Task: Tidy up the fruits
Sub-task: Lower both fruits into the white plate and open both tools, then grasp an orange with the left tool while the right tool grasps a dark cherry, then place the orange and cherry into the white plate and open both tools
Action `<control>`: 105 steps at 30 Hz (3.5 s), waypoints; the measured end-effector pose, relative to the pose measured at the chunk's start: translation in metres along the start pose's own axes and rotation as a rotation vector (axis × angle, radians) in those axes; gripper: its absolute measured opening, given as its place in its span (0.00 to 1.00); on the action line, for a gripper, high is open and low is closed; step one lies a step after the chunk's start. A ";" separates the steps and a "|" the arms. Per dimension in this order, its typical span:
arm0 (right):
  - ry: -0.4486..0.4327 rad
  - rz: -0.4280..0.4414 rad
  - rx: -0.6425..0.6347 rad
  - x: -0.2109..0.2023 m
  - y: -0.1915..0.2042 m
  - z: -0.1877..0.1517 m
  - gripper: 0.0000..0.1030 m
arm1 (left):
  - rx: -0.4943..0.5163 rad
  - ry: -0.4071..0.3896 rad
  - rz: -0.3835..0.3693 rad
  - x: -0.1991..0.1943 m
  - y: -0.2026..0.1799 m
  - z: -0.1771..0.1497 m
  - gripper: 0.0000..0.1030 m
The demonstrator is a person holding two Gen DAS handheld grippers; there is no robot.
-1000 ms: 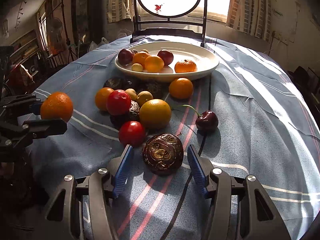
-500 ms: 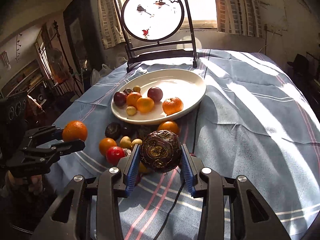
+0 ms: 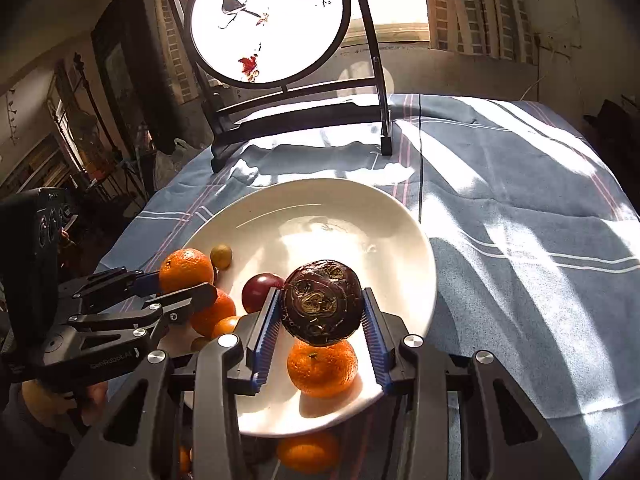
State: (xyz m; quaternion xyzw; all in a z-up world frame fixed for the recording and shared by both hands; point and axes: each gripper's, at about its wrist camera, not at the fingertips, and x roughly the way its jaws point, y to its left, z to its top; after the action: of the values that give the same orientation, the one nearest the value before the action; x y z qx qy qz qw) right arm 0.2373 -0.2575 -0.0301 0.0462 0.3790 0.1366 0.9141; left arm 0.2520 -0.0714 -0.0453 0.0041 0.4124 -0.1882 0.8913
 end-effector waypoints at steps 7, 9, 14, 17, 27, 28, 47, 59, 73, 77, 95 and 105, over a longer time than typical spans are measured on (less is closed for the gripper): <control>-0.069 -0.003 -0.023 -0.040 0.004 -0.014 0.52 | -0.020 -0.107 -0.016 -0.050 0.002 -0.013 0.76; -0.074 0.005 -0.019 -0.054 0.003 -0.025 0.52 | 0.004 -0.105 -0.026 -0.065 -0.004 -0.027 0.76; -0.092 0.029 -0.001 -0.091 -0.003 -0.067 0.55 | 0.124 -0.077 -0.030 -0.093 -0.025 -0.081 0.76; -0.090 0.040 0.017 -0.105 -0.008 -0.095 0.56 | 0.167 -0.047 -0.023 -0.097 -0.031 -0.112 0.75; -0.082 0.035 0.024 -0.124 -0.010 -0.140 0.56 | 0.229 0.051 -0.006 -0.075 -0.049 -0.141 0.40; -0.083 0.033 0.024 -0.125 -0.012 -0.141 0.56 | 0.233 0.060 -0.003 -0.071 -0.050 -0.141 0.40; 0.055 -0.089 -0.095 -0.087 -0.001 -0.135 0.52 | 0.169 0.005 -0.054 -0.087 -0.046 -0.139 0.37; 0.104 -0.087 -0.061 -0.068 -0.006 -0.126 0.29 | 0.114 -0.021 -0.069 -0.108 -0.028 -0.150 0.37; -0.007 0.024 -0.056 -0.089 -0.003 -0.070 0.29 | 0.125 -0.073 -0.080 -0.101 -0.028 -0.103 0.37; 0.009 0.030 -0.022 -0.055 -0.003 -0.031 0.29 | 0.099 -0.092 -0.076 -0.080 -0.025 -0.055 0.37; -0.021 -0.001 -0.036 -0.051 0.005 -0.037 0.45 | 0.005 -0.039 -0.081 -0.060 0.007 -0.034 0.60; -0.027 0.020 -0.020 -0.099 0.005 -0.115 0.45 | 0.193 0.068 -0.002 -0.058 0.001 -0.104 0.59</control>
State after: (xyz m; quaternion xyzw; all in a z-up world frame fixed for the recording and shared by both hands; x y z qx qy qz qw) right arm 0.0875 -0.2829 -0.0432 0.0429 0.3647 0.1490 0.9181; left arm 0.1417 -0.0341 -0.0711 0.0959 0.4225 -0.2274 0.8721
